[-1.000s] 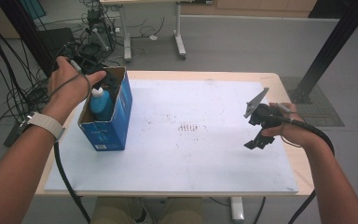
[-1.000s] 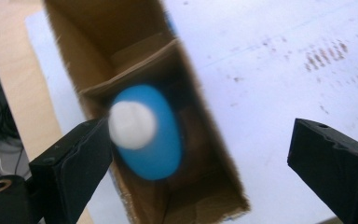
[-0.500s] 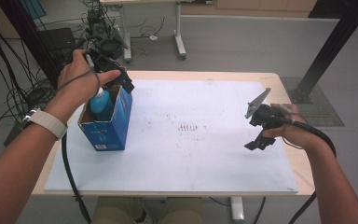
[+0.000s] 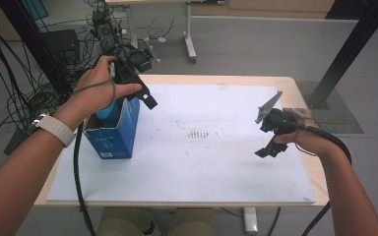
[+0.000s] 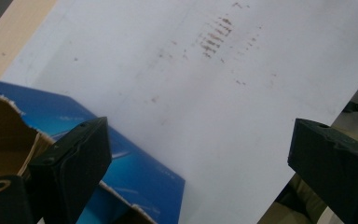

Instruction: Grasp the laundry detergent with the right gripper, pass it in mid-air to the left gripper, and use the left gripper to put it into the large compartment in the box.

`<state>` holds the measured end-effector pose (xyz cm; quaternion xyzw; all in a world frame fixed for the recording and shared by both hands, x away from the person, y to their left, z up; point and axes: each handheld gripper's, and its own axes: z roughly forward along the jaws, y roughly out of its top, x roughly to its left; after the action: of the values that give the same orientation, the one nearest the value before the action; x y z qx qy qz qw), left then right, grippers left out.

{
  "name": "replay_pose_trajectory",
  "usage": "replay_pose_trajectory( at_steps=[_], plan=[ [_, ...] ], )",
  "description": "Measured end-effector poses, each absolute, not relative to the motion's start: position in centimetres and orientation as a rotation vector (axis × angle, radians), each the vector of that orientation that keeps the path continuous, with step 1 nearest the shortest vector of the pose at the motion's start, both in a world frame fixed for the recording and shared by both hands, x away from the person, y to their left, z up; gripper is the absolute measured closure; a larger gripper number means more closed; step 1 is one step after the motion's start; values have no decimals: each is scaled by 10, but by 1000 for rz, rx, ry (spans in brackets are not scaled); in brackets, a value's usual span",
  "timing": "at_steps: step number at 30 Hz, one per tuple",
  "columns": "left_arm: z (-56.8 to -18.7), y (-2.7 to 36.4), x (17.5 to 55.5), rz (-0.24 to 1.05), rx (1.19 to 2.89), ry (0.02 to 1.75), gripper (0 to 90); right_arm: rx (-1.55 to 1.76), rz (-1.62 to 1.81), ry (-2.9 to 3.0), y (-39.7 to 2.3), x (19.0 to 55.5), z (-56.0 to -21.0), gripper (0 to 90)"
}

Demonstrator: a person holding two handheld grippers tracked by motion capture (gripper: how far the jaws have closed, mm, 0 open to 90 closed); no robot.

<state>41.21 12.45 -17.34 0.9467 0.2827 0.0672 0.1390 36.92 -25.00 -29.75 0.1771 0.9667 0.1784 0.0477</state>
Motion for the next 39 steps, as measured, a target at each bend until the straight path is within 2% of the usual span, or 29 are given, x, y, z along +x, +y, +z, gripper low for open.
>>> replay_pose_trajectory(
  at_steps=[17, 39],
  plan=[
    [-191, 100, 405, 161, 2856, 549, 70, 533, 553, 2940, -239, 372, -290, 70],
    [-201, 100, 408, 143, 2850, 506, 74, 527, 545, 2949, -226, 381, -289, 70]
  ],
)
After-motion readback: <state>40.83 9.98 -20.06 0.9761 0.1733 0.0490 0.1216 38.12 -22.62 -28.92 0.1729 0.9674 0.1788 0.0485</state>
